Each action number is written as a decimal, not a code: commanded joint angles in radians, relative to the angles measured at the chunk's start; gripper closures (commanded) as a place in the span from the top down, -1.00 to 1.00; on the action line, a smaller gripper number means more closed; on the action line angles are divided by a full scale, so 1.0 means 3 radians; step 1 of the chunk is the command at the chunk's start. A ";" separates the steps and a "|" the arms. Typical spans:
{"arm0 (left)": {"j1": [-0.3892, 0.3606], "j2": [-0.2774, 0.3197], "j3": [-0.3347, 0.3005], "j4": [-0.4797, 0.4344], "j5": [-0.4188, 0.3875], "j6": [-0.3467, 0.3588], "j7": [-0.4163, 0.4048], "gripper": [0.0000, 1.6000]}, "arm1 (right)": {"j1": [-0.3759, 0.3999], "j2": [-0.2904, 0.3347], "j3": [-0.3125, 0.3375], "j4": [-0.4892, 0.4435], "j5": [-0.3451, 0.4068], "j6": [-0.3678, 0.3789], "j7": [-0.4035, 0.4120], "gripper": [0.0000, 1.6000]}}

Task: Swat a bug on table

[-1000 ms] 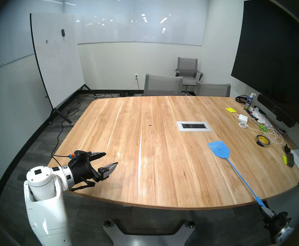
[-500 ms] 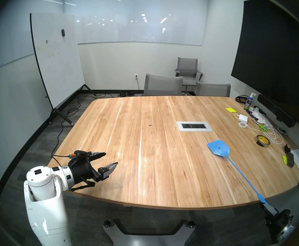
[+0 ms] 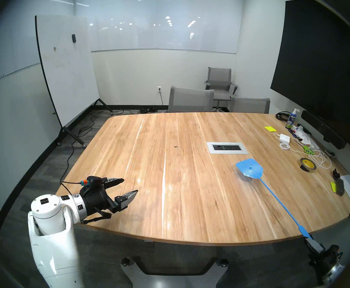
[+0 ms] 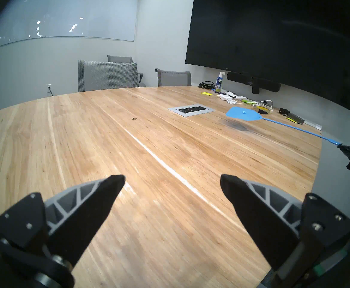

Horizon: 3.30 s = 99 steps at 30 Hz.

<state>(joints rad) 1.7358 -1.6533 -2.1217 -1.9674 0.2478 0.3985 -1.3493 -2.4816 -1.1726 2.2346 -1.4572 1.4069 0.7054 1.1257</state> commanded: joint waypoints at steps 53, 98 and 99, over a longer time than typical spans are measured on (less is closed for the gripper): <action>-0.0006 0.0010 0.0007 -0.0040 -0.0011 -0.0004 -0.0006 1.00 | 0.0283 0.0164 -0.0105 -0.0687 0.0800 0.0828 -0.0394 -1.00; 0.0000 0.0012 0.0011 -0.0046 -0.0017 -0.0002 0.0000 1.00 | 0.0049 -0.0857 -0.0764 -0.1995 -0.0298 -0.0220 -0.0310 -1.00; -0.0001 0.0009 0.0009 -0.0046 -0.0014 -0.0003 -0.0002 1.00 | 0.0069 -0.0848 -0.0773 -0.1996 -0.0286 -0.0202 -0.0343 -1.00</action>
<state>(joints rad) 1.7349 -1.6527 -2.1216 -1.9674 0.2489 0.3980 -1.3509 -2.5226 -1.4057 2.0123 -2.0190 1.2939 0.6439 1.0830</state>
